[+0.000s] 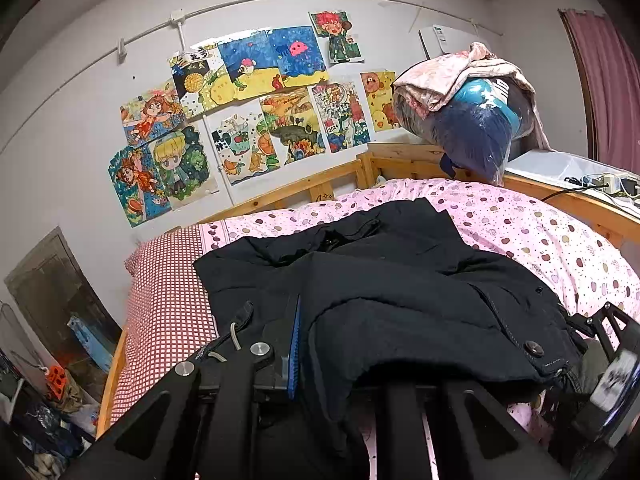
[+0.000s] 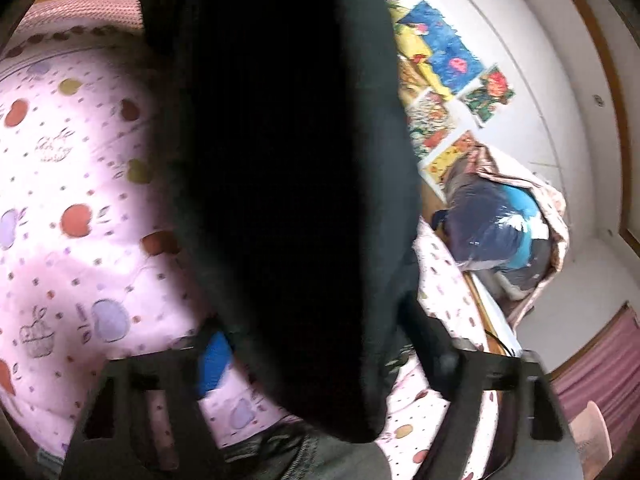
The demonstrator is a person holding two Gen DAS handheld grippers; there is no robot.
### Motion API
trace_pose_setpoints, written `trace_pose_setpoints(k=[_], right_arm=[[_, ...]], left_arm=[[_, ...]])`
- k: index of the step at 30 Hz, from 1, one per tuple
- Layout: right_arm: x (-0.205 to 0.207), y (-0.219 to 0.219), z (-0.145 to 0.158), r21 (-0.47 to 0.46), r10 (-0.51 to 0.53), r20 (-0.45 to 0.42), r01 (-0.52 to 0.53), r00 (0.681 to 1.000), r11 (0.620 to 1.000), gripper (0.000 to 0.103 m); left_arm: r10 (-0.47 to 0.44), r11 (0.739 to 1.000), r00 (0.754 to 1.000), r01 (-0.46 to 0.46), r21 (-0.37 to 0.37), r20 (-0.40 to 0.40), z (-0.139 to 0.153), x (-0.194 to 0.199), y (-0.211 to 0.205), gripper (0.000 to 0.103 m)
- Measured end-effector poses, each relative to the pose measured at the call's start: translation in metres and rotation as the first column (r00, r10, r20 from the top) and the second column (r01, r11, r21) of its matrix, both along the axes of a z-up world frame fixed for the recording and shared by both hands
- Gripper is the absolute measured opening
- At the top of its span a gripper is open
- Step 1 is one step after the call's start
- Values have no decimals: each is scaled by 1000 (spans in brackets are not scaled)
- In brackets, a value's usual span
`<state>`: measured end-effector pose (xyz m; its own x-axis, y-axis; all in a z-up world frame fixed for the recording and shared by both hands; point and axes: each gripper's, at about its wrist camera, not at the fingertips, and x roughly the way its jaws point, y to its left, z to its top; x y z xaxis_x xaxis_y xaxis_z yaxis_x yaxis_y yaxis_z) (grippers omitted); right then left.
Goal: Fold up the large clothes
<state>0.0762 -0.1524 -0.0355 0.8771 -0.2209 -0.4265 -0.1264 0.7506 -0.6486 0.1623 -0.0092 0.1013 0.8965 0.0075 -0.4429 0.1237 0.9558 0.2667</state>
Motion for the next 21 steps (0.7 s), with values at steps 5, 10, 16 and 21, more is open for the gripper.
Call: trace_pose_setpoints(k=[5,10,16,21], right_arm=[[-13,-10,20,114,17,55,-23,998,993,39],[-15,-38,29,276,40,65,-57,997,959,24],[-7,-77,32,342,33,132,-76,991,936,13],[7,-113,57,443,20,197,-107,980,890,8]], left_arm=[[1,1000,1000,-1,-5,0,-2,-2,-1,14],[2,1000,1000,-2,3,3,-2,-4,1,14],[18,1000,999,-19,24,35,-8,-22,-2,13],[15,1000,998,-17,25,64,-11,-49,2,11]])
